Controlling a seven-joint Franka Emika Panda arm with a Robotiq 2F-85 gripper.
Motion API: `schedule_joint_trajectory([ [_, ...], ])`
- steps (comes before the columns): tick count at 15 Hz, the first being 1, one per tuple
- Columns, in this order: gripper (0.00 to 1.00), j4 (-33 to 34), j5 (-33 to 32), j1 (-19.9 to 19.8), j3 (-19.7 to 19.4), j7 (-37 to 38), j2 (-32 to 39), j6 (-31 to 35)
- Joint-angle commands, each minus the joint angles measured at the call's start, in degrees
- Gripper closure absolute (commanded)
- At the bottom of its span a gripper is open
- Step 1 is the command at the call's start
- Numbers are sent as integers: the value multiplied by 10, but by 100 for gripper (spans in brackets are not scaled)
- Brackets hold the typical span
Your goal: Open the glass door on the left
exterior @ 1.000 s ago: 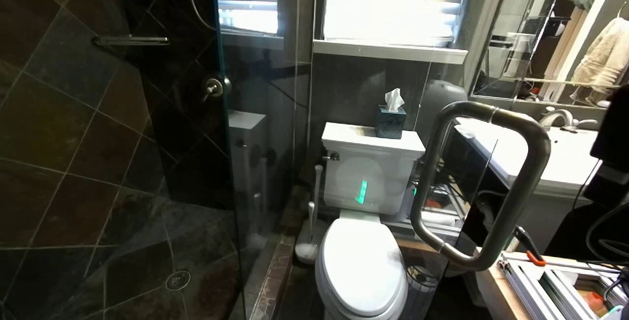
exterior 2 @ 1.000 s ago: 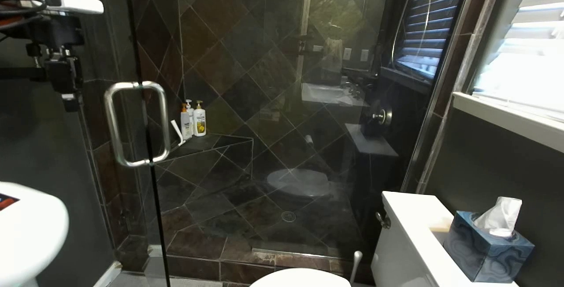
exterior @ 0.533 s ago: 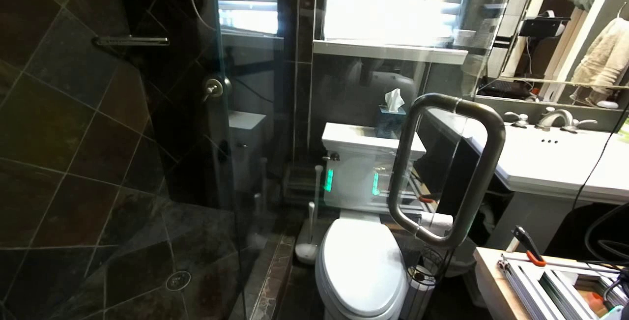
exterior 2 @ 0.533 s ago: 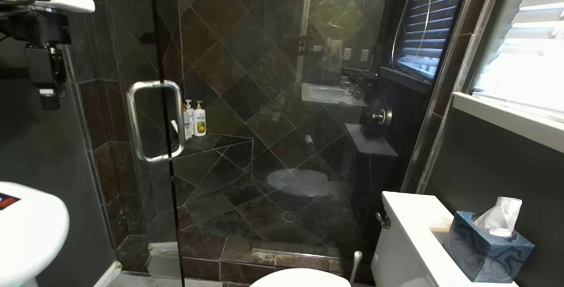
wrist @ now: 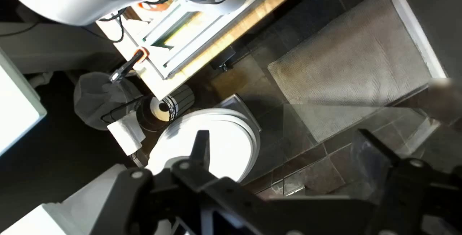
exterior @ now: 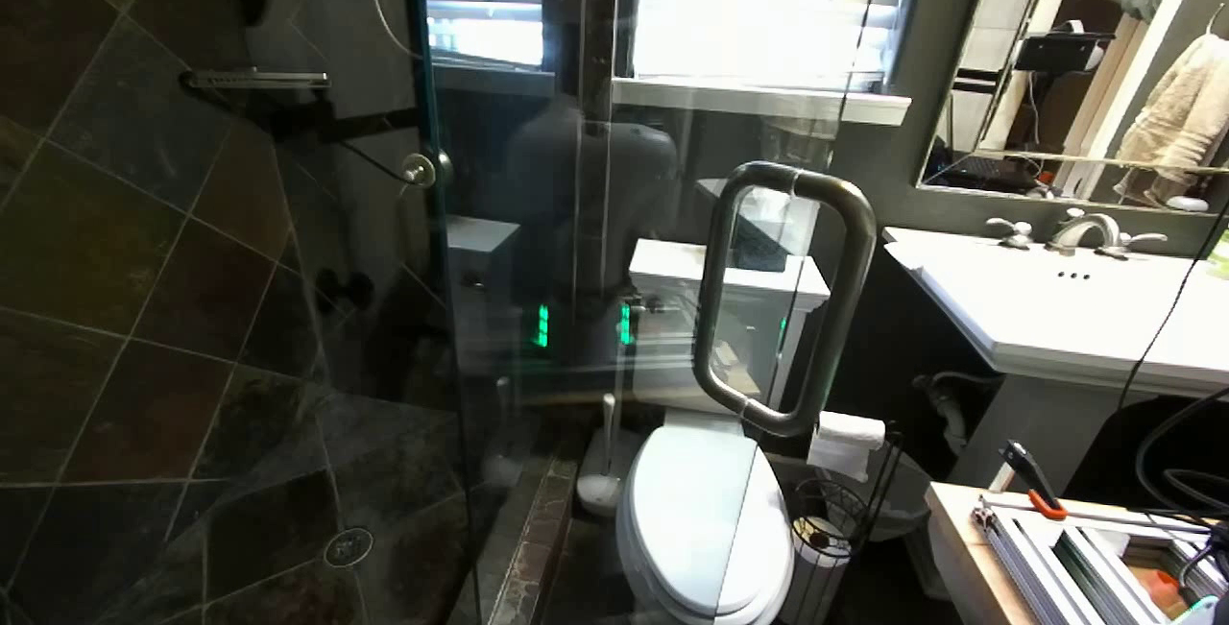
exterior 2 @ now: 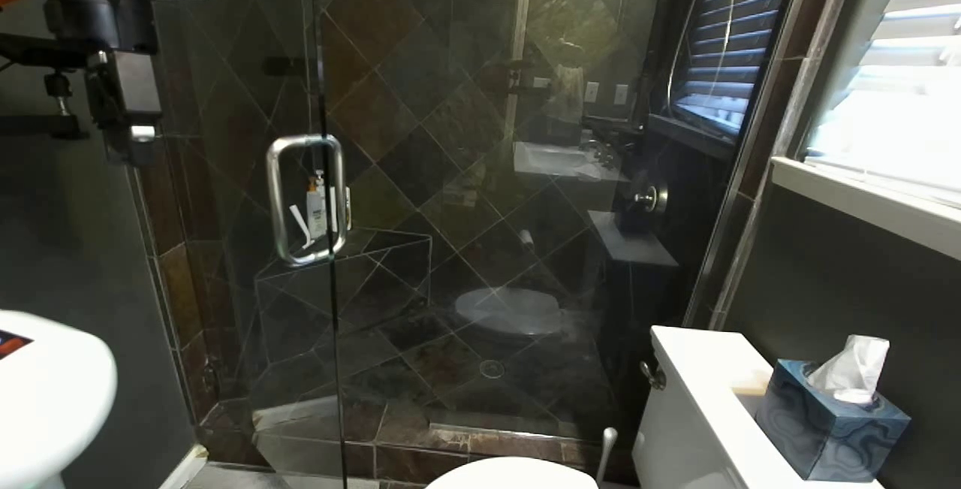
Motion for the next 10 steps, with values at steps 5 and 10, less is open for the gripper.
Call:
schedule_joint_trajectory([
  [5, 0, 26, -84, 3, -47, -276, 19, -11],
  [10, 0, 26, -155, 19, -47, -368, 5, 68],
])
